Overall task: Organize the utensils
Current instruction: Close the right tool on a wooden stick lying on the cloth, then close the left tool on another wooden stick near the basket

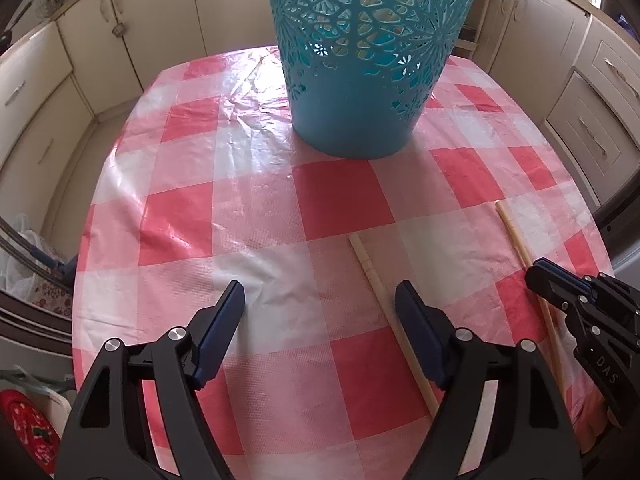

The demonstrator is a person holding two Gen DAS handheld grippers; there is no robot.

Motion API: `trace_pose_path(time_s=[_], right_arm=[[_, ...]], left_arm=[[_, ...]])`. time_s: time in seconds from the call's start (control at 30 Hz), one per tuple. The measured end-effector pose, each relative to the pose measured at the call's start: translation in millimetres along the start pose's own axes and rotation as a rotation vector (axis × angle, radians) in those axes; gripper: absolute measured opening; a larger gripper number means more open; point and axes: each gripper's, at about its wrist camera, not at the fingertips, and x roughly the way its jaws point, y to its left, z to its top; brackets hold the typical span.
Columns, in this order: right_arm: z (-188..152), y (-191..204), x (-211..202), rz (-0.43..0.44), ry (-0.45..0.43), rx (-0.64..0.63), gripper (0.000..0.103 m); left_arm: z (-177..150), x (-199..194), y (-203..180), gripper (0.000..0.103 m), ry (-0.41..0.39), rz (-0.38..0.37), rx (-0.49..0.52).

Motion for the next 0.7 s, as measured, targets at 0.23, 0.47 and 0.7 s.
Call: trace_pose_path(time_s=[0.23,0.47,0.7], right_arm=[[2.3,1.0,3.0,0.033,0.015,0.019,0.009],[5.9,3.8,6.6,0.022,0.019,0.007,0.010],[8.3,9.5,8.5,0.003,0.023,-0.036,0.010]], left_arm=[[-3.2,-3.2,-14.0,0.012,-0.035,0.004,0.033],[0.9,-4.9,-17.5,0.005,0.009,-0.056,0.157],[3.3,-1.6,-15.0,0.010,0.036,0.022,0.175]])
